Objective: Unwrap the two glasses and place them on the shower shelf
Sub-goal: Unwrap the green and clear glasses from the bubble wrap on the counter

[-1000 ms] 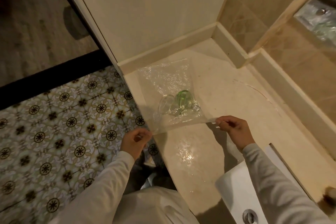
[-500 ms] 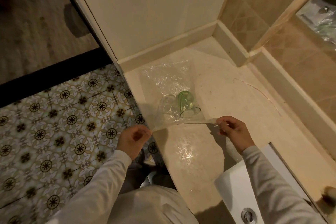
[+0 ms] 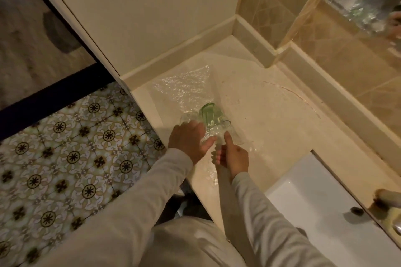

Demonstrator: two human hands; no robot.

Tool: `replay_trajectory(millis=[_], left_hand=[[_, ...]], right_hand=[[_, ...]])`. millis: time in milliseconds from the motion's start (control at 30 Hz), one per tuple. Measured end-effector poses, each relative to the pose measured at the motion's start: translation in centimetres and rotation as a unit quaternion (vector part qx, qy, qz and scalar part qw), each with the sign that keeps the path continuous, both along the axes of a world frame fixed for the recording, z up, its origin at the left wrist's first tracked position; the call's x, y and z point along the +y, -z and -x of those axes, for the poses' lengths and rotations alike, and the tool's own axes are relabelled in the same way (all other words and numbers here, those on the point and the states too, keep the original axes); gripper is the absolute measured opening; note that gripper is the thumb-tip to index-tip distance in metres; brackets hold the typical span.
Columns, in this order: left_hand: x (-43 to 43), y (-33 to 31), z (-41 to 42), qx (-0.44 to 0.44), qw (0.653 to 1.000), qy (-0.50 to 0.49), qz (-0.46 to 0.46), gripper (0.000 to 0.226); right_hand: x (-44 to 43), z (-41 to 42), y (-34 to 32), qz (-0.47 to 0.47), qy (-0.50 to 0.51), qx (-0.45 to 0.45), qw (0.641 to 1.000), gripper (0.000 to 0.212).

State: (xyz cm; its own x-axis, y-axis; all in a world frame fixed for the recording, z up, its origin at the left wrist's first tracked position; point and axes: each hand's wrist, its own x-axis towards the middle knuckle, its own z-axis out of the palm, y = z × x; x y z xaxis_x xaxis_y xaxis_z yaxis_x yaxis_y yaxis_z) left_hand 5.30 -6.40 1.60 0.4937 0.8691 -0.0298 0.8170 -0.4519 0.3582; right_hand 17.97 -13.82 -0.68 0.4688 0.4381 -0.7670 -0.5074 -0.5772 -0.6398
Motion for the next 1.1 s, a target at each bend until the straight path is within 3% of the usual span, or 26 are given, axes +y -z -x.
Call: replay_trajectory(millis=[200, 400, 500, 633, 800, 1000, 1100], left_hand=[[3.9, 0.5, -2.4, 0.169, 0.980, 0.108, 0.006, 0.032], [3.6, 2.3, -1.0, 0.160, 0.974, 0.126, -0.102, 0.067], [4.1, 2.9, -0.5, 0.127, 0.978, 0.114, -0.121, 0.058], [4.5, 3.4, 0.1, 0.087, 0.986, 0.098, -0.102, 0.056], [4.4, 3.7, 1.1, 0.028, 0.994, 0.094, -0.046, 0.063], [3.4, 3.9, 2.2, 0.029, 0.993, 0.112, -0.005, 0.095], [2.4, 4.2, 2.3, 0.026, 0.992, 0.123, -0.004, 0.100]], right_hand=[[0.7, -0.2, -1.4, -0.078, 0.033, 0.039, 0.996, 0.014], [-0.9, -1.4, -1.6, -0.077, -0.046, 0.011, 0.996, 0.021], [-2.3, -2.3, -1.2, -0.069, -0.085, -0.020, 0.994, 0.020], [-4.2, -2.7, 0.0, 0.004, -0.008, -0.033, 0.999, 0.037], [-2.7, 1.9, 0.0, 0.078, -0.090, -0.035, 0.992, 0.051], [-1.6, 3.2, 0.2, 0.121, -0.028, -0.102, 0.987, 0.045], [-2.2, 2.6, 0.4, 0.144, -0.035, -0.127, 0.981, 0.017]])
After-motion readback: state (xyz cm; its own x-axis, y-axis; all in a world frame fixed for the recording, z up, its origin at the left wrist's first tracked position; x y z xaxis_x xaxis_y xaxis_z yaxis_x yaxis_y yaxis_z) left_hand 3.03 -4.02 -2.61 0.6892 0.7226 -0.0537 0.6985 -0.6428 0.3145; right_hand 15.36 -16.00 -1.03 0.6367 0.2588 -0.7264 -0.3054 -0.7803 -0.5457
